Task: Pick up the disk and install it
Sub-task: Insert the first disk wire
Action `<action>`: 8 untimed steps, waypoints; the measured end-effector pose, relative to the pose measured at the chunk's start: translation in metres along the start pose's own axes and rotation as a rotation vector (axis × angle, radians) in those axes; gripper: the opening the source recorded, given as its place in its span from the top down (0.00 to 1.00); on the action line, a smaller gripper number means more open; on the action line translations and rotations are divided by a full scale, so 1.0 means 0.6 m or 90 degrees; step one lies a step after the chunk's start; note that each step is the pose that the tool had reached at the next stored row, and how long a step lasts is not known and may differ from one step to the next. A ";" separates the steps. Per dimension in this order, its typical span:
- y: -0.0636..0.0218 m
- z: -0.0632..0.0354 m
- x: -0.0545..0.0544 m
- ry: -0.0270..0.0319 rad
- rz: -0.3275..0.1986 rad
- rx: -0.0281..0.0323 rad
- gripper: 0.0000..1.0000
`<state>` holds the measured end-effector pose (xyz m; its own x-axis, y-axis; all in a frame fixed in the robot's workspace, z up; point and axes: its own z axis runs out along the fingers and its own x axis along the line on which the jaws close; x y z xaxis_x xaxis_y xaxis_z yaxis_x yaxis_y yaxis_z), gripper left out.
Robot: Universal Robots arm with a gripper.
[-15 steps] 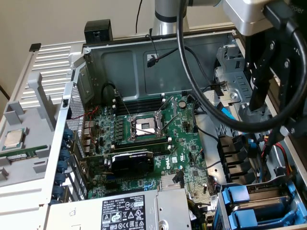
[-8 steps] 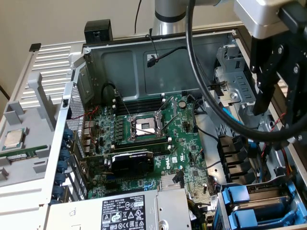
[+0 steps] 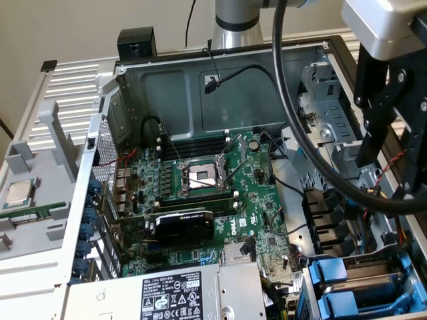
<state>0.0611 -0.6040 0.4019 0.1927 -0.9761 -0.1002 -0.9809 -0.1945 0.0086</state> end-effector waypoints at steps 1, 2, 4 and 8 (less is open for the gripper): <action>-0.001 0.000 0.002 -0.0018 0.000 -0.0027 0.45; -0.002 -0.001 0.004 -0.0039 0.000 -0.0054 0.45; -0.004 -0.001 0.008 -0.0096 0.001 -0.0098 0.45; -0.009 -0.001 0.012 -0.0270 0.000 -0.0127 0.45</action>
<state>0.0677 -0.6099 0.4018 0.1906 -0.9713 -0.1422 -0.9801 -0.1965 0.0285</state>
